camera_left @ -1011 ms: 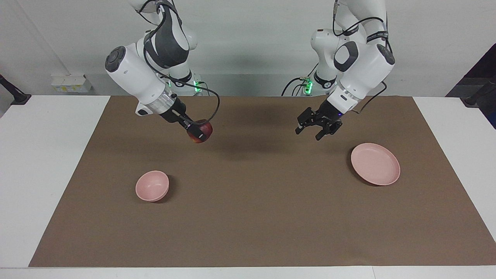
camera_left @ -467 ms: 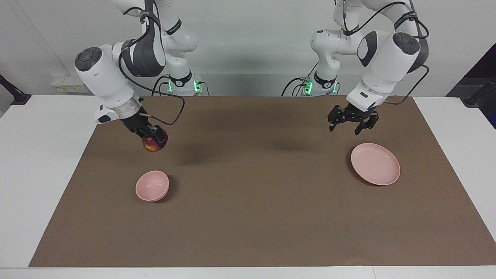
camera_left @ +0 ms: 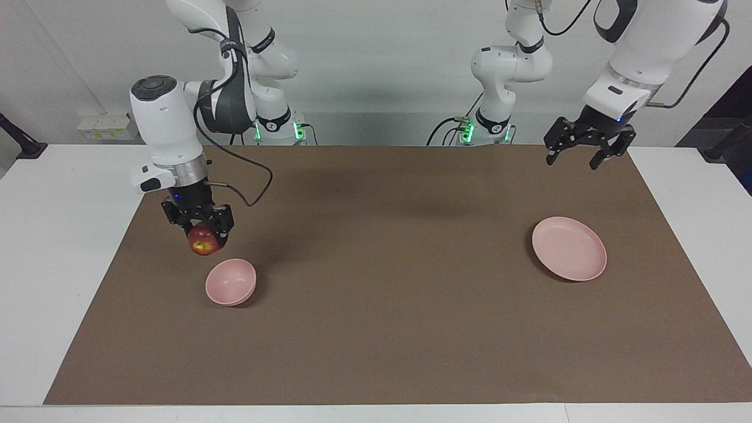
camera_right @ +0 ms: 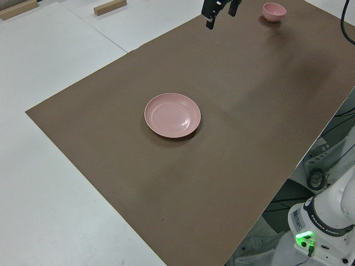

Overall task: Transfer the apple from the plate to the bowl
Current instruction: 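Carry the apple to the pink bowl with the right gripper while the left gripper withdraws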

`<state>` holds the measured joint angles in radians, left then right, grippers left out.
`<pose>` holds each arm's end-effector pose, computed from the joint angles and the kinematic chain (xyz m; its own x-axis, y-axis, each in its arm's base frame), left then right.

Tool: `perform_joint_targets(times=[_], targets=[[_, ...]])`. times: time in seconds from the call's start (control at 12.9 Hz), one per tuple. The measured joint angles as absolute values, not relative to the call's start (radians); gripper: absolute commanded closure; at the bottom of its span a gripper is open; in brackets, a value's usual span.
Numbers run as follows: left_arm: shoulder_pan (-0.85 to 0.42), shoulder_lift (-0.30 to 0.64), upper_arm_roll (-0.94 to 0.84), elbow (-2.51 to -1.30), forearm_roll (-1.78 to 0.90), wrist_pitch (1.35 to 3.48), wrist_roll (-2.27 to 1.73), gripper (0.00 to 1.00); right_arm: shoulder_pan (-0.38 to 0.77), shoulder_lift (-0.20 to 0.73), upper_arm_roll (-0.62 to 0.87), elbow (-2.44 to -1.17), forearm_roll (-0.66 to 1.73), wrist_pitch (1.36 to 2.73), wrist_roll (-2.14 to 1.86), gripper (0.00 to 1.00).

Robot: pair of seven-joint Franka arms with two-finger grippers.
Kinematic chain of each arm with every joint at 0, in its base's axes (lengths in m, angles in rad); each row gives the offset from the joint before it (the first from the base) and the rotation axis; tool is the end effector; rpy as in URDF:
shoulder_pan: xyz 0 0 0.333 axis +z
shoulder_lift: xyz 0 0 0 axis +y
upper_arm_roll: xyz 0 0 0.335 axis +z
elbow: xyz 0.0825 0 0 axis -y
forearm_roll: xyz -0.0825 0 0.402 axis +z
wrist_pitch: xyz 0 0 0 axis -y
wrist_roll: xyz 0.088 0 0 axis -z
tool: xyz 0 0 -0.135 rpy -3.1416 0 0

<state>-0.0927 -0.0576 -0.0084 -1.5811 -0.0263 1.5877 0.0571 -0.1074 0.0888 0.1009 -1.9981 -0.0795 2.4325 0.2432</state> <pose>0.5540 -0.0599 0.6446 0.9854 -0.1569 0.0655 -0.1586 -0.9871 0.0221 0.6307 -0.0069 0.4358 0.9200 -0.1910 0.3422 -0.1950 -0.9805 -0.0229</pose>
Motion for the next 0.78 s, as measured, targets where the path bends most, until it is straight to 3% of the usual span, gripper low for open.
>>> perform_joint_targets(times=[0.47, 0.54, 0.62, 0.78], targets=[[-0.061, 0.006, -0.002, -1.413, 0.001, 1.459, 0.110, 0.00, -0.098, 0.240, 0.104, -2.023, -0.121, 2.634, 0.243, 0.98], [-0.058, 0.010, -0.002, -1.408, 0.002, 1.457, 0.116, 0.00, -0.097, 0.256, 0.104, -2.023, -0.122, 2.642, 0.243, 0.68], [-0.055, 0.010, -0.001, -1.408, 0.002, 1.456, 0.121, 0.00, -0.097, 0.266, 0.105, -2.023, -0.123, 2.642, 0.243, 0.01], [-0.038, 0.010, 0.000, -1.408, 0.002, 1.456, 0.131, 0.00, -0.097, 0.269, 0.105, -2.019, -0.124, 2.642, 0.242, 0.00]])
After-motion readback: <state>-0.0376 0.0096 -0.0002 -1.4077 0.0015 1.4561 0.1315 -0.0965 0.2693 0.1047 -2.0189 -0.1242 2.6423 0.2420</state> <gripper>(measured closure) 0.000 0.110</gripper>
